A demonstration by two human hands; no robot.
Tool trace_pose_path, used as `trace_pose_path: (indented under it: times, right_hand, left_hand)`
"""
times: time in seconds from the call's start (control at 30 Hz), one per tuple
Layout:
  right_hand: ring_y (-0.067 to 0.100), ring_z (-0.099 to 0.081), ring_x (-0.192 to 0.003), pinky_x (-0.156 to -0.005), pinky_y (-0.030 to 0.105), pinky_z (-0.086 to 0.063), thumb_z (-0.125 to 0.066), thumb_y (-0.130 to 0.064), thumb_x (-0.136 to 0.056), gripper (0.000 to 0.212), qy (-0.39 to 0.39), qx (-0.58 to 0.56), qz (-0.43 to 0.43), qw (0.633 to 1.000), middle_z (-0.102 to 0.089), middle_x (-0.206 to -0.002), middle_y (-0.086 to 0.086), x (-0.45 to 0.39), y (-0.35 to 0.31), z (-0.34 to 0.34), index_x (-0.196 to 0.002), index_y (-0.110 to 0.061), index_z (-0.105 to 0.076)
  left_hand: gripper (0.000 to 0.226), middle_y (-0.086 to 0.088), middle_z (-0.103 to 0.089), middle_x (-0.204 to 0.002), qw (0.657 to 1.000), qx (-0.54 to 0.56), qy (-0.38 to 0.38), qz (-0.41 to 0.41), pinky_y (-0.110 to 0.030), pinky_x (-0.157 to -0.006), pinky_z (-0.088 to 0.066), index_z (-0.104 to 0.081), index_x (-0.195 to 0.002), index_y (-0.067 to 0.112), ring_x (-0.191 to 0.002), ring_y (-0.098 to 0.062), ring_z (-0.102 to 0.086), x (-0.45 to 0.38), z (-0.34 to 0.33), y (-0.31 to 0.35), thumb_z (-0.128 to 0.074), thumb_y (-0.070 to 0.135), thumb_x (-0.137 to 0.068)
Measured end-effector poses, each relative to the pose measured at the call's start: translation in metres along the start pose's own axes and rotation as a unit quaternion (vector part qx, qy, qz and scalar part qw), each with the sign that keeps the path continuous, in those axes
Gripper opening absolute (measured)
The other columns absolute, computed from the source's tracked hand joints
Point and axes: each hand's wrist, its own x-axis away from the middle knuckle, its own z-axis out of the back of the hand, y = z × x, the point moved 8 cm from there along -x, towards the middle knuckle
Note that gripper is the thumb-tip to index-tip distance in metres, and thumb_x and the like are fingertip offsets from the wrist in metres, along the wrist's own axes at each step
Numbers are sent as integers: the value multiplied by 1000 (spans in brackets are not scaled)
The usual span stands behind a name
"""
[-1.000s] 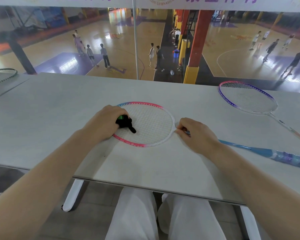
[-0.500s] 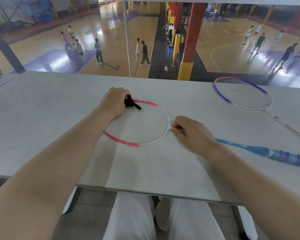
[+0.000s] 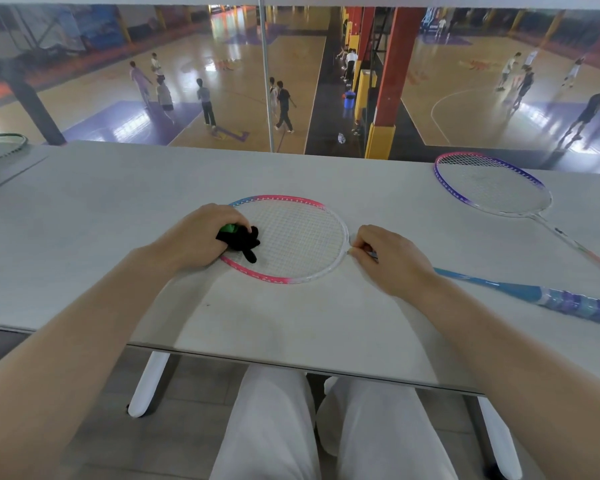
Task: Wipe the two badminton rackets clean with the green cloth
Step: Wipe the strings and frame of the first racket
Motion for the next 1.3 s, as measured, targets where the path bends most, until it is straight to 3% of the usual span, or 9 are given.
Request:
trace_pose_path:
  times: [0.2, 0.27, 0.37, 0.47, 0.6, 0.7, 0.93, 1.3]
  right_hand:
    - [14, -49, -73, -63, 28, -33, -56, -30, -96, 18, 6, -15, 0, 1000, -53, -79, -10, 0, 1, -1, -82, -22, -49]
    - [14, -49, -72, -60, 26, -33, -56, -30, -95, 18, 10, -16, 3, 1000, -54, -78, -10, 0, 1, 0, -81, -22, -49]
    - [12, -47, -71, -58, 25, -30, -57, -31, -95, 18, 13, -9, 3, 1000, -54, -78, -11, 1, 0, 2, -82, -23, -49]
    - [11, -45, -70, -60, 25, -27, -57, -31, -96, 19, 13, -10, 8, 1000, -53, -78, -11, 2, -1, 3, -81, -23, -47]
    - [12, -46, -71, -58, 25, -29, -56, -31, -96, 18, 13, -4, 13, 1000, -52, -78, -11, 2, -2, 3, -82, -23, -48]
    - [11, -45, -71, -56, 16, -30, -55, -31, -96, 17, 16, -2, 16, 1000, -53, -79, -11, 1, -1, 3, -83, -24, -49]
    - [12, -47, -71, -64, 29, -37, -55, -31, -96, 15, 20, 0, 28, 999, -51, -79, -13, -2, 2, 0, -84, -23, -50]
    - [16, -48, -73, -63, 30, -35, -53, -30, -96, 15, 10, -3, 7, 1000, -52, -80, -11, -2, 4, -3, -84, -21, -51]
  left_hand:
    - [30, 6, -67, -97, 999, 23, 14, -24, -1, -86, -30, -73, -101, 13, -89, 2, -46, 44, 11, 13, -62, -3, -78]
    - [31, 7, -67, -99, 1000, 11, 15, -21, -8, -88, -33, -72, -103, 16, -92, -2, -48, 44, 10, 10, -63, -1, -80]
    - [37, 7, -67, -101, 1000, -18, 21, -6, -30, -90, -40, -71, -104, 20, -96, -16, -52, 31, 6, 3, -63, -6, -78]
    - [42, 7, -66, -103, 998, -54, 13, 3, -37, -91, -42, -69, -104, 22, -99, -20, -53, 10, 1, -5, -60, -7, -76]
    - [42, 7, -65, -101, 998, -68, 7, 8, -39, -92, -42, -67, -103, 25, -99, -22, -51, -21, -6, -18, -59, -6, -76]
    - [38, 3, -65, -102, 996, -83, 12, 17, -41, -90, -42, -67, -104, 22, -99, -25, -51, -48, -11, -27, -58, -4, -78]
    - [32, -4, -64, -99, 994, -99, 38, 36, -43, -81, -44, -68, -100, 17, -96, -29, -50, -92, -15, -30, -58, -5, -80]
    - [41, -5, -67, -99, 998, -47, 40, 3, -39, -89, -44, -70, -103, 13, -96, -28, -56, -39, -3, -28, -59, -12, -73]
